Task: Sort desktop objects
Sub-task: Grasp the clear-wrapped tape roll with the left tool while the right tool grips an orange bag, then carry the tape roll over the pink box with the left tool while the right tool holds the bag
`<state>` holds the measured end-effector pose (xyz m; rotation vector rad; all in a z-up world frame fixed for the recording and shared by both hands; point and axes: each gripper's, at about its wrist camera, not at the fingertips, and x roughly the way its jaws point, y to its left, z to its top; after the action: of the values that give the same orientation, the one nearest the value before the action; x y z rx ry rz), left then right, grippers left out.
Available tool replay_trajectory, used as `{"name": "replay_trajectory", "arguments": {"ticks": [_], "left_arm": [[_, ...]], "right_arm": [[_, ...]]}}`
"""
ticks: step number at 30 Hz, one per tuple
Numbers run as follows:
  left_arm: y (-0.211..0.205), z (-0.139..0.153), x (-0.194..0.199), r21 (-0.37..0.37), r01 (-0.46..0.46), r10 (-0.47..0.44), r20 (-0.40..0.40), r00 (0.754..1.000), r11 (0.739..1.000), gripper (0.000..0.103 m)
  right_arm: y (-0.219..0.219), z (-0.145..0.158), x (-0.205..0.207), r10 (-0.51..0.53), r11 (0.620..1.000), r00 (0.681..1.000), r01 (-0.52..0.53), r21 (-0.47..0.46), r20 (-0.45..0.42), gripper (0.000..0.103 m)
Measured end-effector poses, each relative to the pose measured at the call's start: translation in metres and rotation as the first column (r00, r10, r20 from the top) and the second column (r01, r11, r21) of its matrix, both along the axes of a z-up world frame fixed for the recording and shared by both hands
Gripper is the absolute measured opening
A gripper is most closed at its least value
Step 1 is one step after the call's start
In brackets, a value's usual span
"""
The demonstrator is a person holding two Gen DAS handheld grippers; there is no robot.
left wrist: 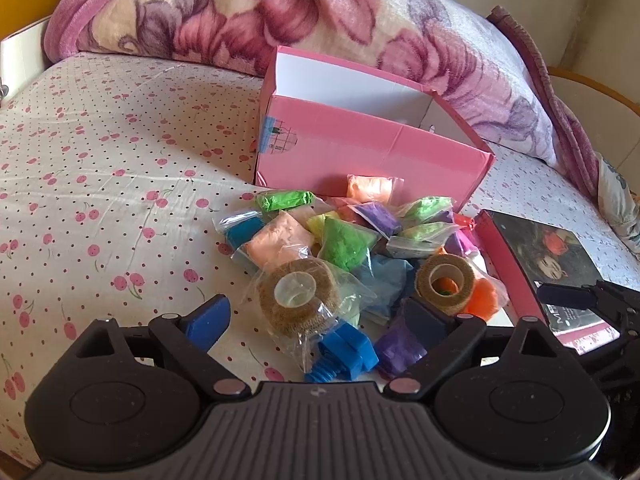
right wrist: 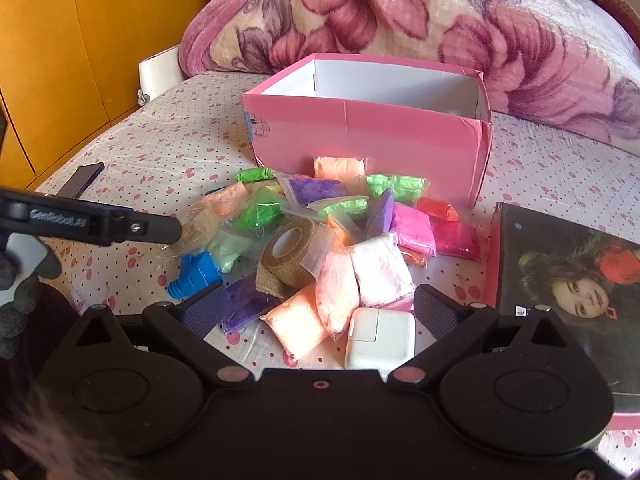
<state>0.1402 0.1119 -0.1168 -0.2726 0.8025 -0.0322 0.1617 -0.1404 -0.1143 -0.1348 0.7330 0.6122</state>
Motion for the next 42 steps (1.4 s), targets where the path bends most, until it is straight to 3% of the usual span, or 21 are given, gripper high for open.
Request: {"name": "replay_trajectory", "arguments": {"ticks": [5,8,12,16,19,20,21,30,34,42], "left_arm": [[0.006,-0.012,0.018,-0.043,-0.032,0.031,-0.029,0.999,0.999,0.095],[0.008,-0.019,0.026,-0.069,-0.043,0.04,-0.049,0.998,0.997,0.083],[0.009,-0.03,0.032,-0.087,-0.05,0.044,-0.073,0.996,0.995,0.081],[0.009,-0.035,0.031,-0.091,-0.053,0.047,-0.07,0.996,0.994,0.078],[0.01,-0.035,0.028,-0.093,-0.055,0.05,-0.06,0.997,0.994,0.068],[0.01,-0.034,0.027,-0.094,-0.057,0.051,-0.058,0.997,0.994,0.056],[0.011,-0.033,0.027,-0.094,-0.058,0.053,-0.056,0.997,0.994,0.052],[0.017,-0.022,0.017,-0.144,-0.093,0.089,-0.031,0.996,0.985,0.051],[0.019,-0.015,0.01,-0.174,-0.106,0.104,-0.02,0.994,0.979,0.051],[0.013,0.001,-0.001,-0.188,-0.102,0.106,0.011,0.994,0.977,0.051]], "right_arm": [[0.004,-0.001,0.004,0.013,1.0,0.999,-0.012,-0.022,0.038,0.1],[0.008,-0.003,0.008,0.025,0.999,0.999,-0.024,-0.035,0.043,0.1],[0.012,-0.005,0.013,0.04,0.998,0.998,-0.038,-0.049,0.043,0.098],[0.015,-0.013,0.016,0.049,0.997,0.999,-0.048,-0.059,0.021,0.063],[0.014,-0.019,0.019,0.036,0.997,0.999,-0.036,-0.063,0.001,0.058],[0.014,-0.019,0.019,0.032,0.998,0.999,-0.032,-0.062,0.001,0.057],[0.014,-0.019,0.02,0.028,0.998,1.0,-0.027,-0.062,0.002,0.057],[0.014,-0.022,0.023,-0.004,0.999,1.0,0.003,-0.05,-0.02,0.045],[0.009,-0.023,0.023,-0.025,0.999,0.999,0.024,-0.047,-0.024,0.033],[0.001,-0.024,0.024,-0.066,0.997,0.997,0.064,-0.042,-0.033,0.027]]}}
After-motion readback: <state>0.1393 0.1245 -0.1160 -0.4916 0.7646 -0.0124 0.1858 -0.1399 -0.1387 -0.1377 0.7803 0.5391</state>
